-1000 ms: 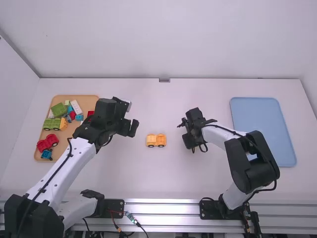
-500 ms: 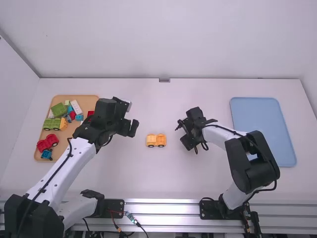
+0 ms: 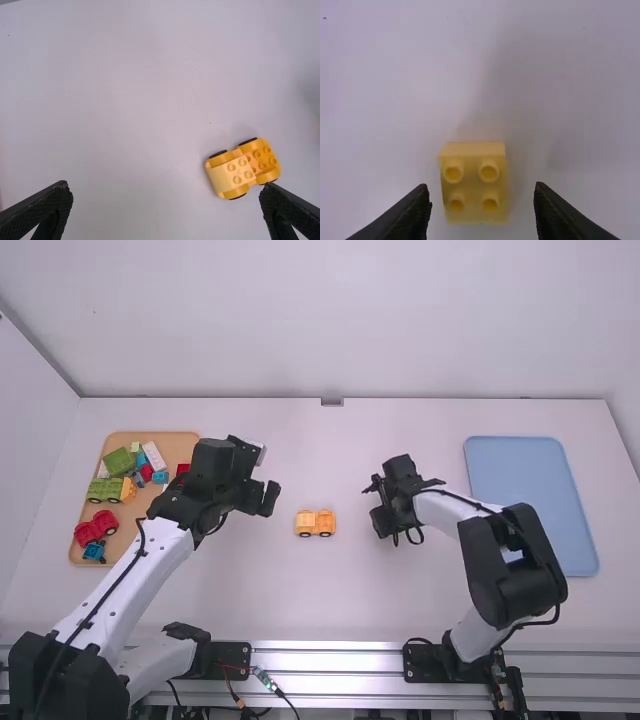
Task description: Assemble lego blocks to make yellow taxi
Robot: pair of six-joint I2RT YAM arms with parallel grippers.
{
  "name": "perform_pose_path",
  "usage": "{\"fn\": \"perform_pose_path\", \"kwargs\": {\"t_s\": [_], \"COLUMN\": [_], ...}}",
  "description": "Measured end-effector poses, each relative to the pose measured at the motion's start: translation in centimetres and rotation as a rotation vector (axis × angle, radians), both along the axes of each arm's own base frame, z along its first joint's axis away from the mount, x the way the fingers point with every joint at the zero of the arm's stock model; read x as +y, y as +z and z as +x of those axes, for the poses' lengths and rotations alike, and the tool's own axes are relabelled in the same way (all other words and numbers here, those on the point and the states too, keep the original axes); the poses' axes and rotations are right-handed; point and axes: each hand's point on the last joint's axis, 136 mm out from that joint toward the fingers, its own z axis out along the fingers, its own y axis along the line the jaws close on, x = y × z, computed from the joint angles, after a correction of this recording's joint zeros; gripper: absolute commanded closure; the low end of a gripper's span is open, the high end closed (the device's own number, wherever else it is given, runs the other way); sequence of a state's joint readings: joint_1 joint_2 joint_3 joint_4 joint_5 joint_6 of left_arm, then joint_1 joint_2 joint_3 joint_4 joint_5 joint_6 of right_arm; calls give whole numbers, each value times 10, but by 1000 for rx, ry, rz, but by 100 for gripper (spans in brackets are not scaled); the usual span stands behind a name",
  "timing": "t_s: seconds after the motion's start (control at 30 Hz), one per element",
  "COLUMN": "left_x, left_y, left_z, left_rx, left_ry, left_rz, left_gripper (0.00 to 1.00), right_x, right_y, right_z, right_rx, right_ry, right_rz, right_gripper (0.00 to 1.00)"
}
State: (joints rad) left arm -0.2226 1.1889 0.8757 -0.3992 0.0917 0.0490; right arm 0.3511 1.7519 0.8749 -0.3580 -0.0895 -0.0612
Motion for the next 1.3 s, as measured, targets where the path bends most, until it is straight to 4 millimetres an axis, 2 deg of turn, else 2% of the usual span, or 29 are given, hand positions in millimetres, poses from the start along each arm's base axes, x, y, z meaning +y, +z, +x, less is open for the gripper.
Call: {"fn": "perform_pose_path", "kwargs": {"t_s": [0.3, 0.6, 0.73, 0.77, 0.8, 0.87, 1.03, 1.3], "left_x": [0, 0, 0, 0, 0, 0, 0, 0], "left_y": [0, 0, 0, 0, 0, 0, -2, -2], "left_z": [0, 0, 0, 0, 0, 0, -2, -2], "left_rx": [0, 0, 1, 0, 0, 0, 10, 10], "left_ry": [0, 0, 0, 0, 0, 0, -1, -1], "left_rz": [0, 0, 0, 0, 0, 0, 2, 3], "left_gripper": [1, 1, 1, 1, 1, 1, 1, 1], "right_x": [15, 4, 1, 1, 1, 1, 2, 9], "right_y": [0, -3, -16, -16, -16, -16, -16, -15], "right_z": [-5, 0, -3, -3, -4, -3, -1, 3], "right_rx": [-14, -14, 21, 31, 37, 56, 60, 16], "right_ry": [31, -6, -4, -7, -5, -4, 2, 143], "right_rz": [-21, -33, -58, -60, -62, -75, -89, -101], "right_gripper": [44, 45, 62, 64, 71, 73, 84, 84]}}
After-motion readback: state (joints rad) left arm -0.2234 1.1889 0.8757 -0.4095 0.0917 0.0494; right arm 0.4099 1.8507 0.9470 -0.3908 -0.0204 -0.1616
